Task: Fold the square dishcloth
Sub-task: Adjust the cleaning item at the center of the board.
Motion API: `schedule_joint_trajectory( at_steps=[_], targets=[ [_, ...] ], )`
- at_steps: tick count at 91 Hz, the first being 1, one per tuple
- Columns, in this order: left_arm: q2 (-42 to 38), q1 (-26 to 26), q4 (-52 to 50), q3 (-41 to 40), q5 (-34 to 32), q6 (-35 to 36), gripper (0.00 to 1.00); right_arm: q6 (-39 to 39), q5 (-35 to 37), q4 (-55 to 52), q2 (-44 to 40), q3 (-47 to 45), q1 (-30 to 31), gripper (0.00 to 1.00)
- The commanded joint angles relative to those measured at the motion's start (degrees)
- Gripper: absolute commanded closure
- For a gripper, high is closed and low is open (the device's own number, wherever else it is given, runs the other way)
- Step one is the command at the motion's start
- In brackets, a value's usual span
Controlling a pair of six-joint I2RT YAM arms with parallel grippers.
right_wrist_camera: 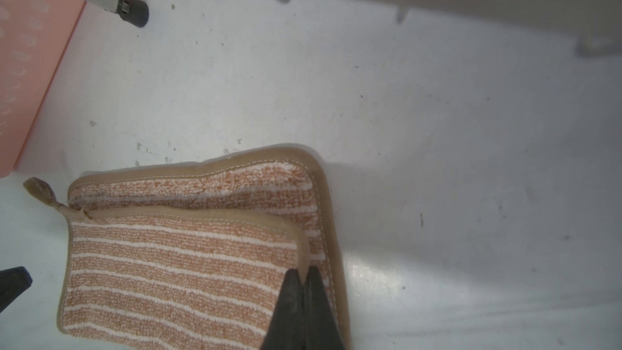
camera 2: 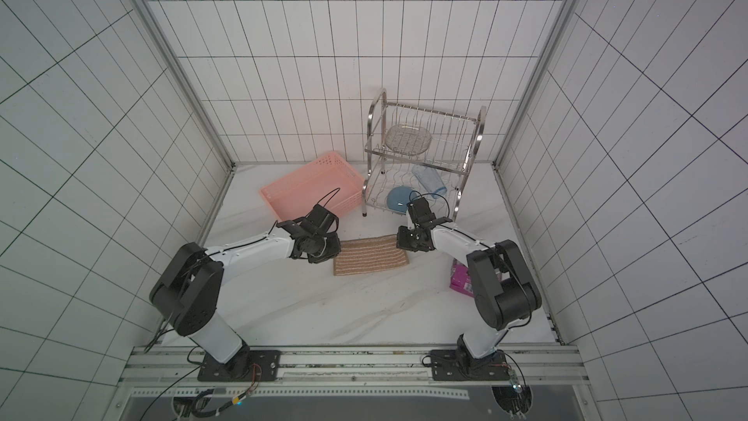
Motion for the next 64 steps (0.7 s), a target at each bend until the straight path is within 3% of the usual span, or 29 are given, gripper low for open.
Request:
schedule_joint_trajectory(
  at_steps=[1,33,64],
  targets=[
    [0.4,0.2,1.2,-0.5,-0.2,-0.1,0.86,-2.3,-1.5,3.9,1.1,1.0,-0.9,1.00],
    [0.8,-0.1,1.3,0.4,0.3,0.0,0.87,-2.5,0.8,3.6,8.9,4.4,-1.0,0.99],
    [2.0,-2.5,1.6,6.5,-0.1,2.3,0.78,1.3,2.6,3.3,7.8,0.4,-0.8,0.85]
  ],
)
